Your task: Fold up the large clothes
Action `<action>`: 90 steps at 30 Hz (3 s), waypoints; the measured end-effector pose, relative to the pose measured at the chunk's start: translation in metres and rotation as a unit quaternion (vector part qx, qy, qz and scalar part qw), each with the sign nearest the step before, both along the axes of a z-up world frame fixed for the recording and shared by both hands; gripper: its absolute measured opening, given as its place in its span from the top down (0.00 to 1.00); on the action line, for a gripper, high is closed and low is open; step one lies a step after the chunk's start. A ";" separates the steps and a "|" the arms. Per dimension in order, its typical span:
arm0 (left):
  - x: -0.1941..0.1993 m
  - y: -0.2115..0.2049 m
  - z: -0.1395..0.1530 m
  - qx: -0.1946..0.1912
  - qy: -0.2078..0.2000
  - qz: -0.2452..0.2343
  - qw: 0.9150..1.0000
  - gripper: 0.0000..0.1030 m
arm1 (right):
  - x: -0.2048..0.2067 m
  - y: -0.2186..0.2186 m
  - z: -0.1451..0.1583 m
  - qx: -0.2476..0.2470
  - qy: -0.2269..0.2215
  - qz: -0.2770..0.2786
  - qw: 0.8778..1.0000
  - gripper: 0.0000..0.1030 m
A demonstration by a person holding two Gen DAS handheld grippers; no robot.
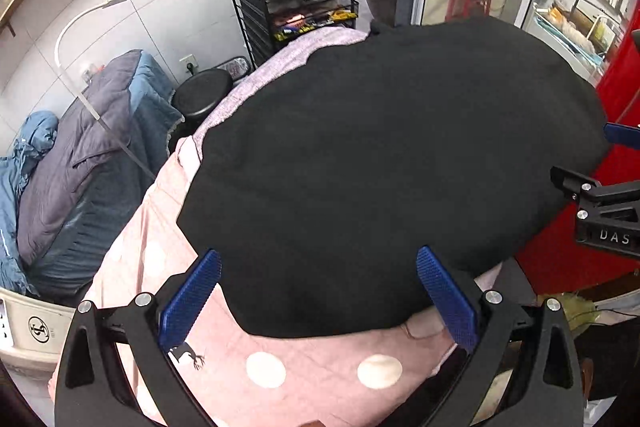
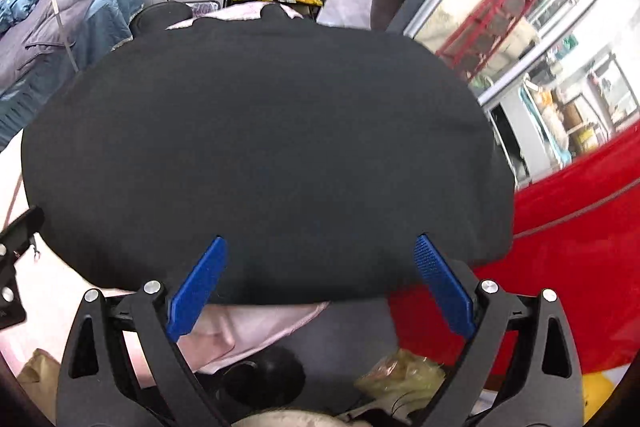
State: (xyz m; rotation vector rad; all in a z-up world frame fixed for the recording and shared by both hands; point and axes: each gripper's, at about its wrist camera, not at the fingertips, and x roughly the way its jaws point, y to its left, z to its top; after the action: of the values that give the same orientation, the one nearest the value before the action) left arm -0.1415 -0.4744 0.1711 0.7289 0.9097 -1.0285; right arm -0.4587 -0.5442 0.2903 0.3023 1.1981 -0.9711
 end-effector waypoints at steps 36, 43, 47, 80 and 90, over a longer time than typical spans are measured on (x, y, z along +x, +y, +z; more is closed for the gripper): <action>-0.033 0.014 0.005 0.024 -0.006 -0.014 1.000 0.06 | -0.021 0.005 -0.008 0.005 -0.008 -0.040 0.999 0.09; -0.031 0.017 0.006 0.020 0.003 -0.013 1.000 0.06 | -0.018 0.007 -0.006 0.003 -0.010 -0.039 0.999 0.09; -0.036 0.019 0.008 0.006 -0.015 -0.022 1.000 0.06 | -0.018 0.008 -0.008 0.005 -0.008 -0.040 0.999 0.09; -0.032 0.020 0.008 0.028 -0.001 -0.011 1.000 0.06 | -0.014 0.013 -0.012 0.010 -0.006 -0.044 0.999 0.09; -0.028 0.018 0.007 0.032 0.000 -0.011 0.999 0.06 | -0.013 0.013 -0.015 0.012 -0.004 -0.040 0.999 0.09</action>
State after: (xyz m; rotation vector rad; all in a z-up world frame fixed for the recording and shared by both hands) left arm -0.1699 -0.4566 0.1776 0.7951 0.9394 -1.0222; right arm -0.4714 -0.5310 0.2748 0.3750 1.1984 -1.0248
